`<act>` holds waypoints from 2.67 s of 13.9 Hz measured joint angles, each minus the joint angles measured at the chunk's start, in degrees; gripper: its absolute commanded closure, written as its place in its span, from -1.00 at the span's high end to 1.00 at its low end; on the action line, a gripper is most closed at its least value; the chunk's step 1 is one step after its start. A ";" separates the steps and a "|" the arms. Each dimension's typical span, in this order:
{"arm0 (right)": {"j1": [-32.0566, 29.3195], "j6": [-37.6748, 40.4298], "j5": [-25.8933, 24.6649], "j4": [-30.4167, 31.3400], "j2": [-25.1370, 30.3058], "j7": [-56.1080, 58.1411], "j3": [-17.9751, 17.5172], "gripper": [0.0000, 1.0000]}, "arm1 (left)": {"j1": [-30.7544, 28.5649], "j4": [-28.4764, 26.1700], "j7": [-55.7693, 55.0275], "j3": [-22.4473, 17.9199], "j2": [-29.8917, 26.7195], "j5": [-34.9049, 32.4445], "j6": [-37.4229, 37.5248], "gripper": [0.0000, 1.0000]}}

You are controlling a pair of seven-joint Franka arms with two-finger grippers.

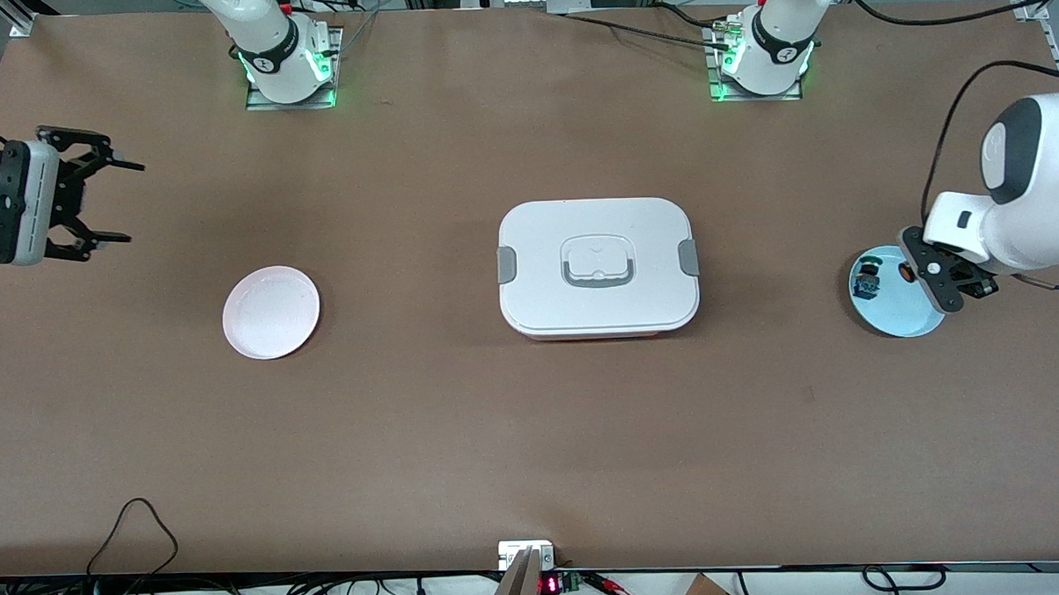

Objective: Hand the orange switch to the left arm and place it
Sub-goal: 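Carry the switch to the blue plate while the right gripper retreats, then lower the orange switch onto the blue plate and open the left gripper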

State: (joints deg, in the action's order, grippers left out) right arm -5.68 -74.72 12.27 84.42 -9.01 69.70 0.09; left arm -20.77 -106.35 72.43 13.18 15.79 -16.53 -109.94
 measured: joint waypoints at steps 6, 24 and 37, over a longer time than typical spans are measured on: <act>4.43 -0.05 -17.46 -3.73 2.83 -3.45 -0.83 1.00 | -8.25 -1.90 17.92 -0.17 9.88 -0.21 -14.58 -0.99; 10.34 -8.43 -18.46 -4.99 -0.21 -63.87 -1.08 1.00 | -13.19 -4.77 29.39 2.31 14.75 -0.22 -24.21 1.00; 10.43 -24.64 -14.97 15.75 9.44 -68.29 -0.68 1.00 | -12.25 11.88 -11.13 12.38 5.62 1.00 19.28 1.00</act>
State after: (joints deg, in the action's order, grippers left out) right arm 4.76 -99.37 -2.70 100.17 0.43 1.42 -0.60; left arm -33.03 -94.48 61.31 25.56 21.40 -15.53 -90.66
